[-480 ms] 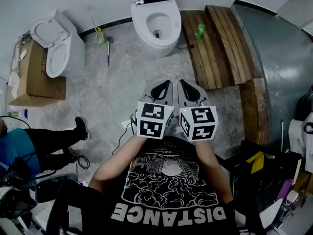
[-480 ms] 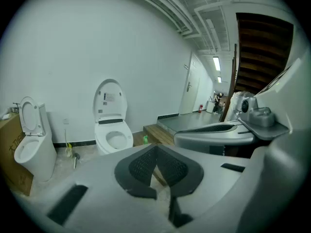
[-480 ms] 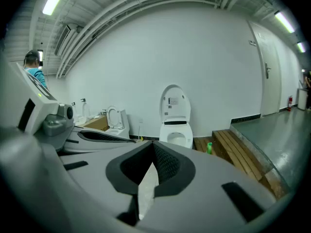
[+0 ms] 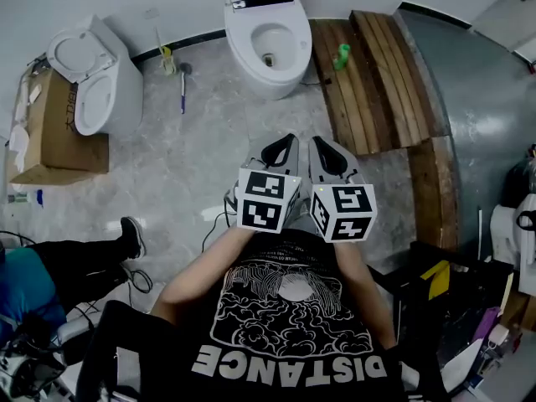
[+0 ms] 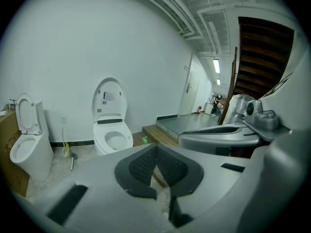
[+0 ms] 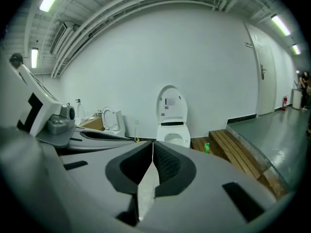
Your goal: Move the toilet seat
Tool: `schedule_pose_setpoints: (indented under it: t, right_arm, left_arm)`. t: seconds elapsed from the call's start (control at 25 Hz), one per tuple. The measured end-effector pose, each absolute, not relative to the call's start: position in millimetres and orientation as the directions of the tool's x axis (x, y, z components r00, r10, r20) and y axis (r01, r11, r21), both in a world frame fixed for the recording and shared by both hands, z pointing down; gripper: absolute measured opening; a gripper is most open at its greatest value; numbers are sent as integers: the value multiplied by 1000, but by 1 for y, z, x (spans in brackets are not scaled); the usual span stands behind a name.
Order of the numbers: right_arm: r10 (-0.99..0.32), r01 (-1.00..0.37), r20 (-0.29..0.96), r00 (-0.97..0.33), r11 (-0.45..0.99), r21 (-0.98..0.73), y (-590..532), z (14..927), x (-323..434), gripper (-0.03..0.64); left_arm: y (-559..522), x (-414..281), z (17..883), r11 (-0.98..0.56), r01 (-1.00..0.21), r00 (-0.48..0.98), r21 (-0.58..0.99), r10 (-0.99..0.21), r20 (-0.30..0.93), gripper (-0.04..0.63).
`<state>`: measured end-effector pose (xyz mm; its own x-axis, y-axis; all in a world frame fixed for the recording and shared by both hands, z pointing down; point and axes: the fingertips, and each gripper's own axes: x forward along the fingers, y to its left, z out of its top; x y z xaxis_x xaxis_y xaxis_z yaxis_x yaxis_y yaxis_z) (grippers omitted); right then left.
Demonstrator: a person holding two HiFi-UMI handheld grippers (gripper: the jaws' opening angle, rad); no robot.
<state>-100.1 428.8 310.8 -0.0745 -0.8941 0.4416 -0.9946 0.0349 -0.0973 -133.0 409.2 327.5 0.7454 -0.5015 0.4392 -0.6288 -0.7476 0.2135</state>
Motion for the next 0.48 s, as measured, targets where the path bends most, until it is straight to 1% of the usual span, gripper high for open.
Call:
schedule_pose_setpoints:
  t: [0.2,0.48]
  right_arm:
    - [-889,-992,448,-100,52,-119,413,319,-89,20]
    - [-873,-983,459,-165,106,-151,372,331,-48,20]
  left_arm:
    - [394,-122,333,-734,-646,729,208,-513,452,12]
    - [359,-81,341,-700,-686,693,198,-544,473,12]
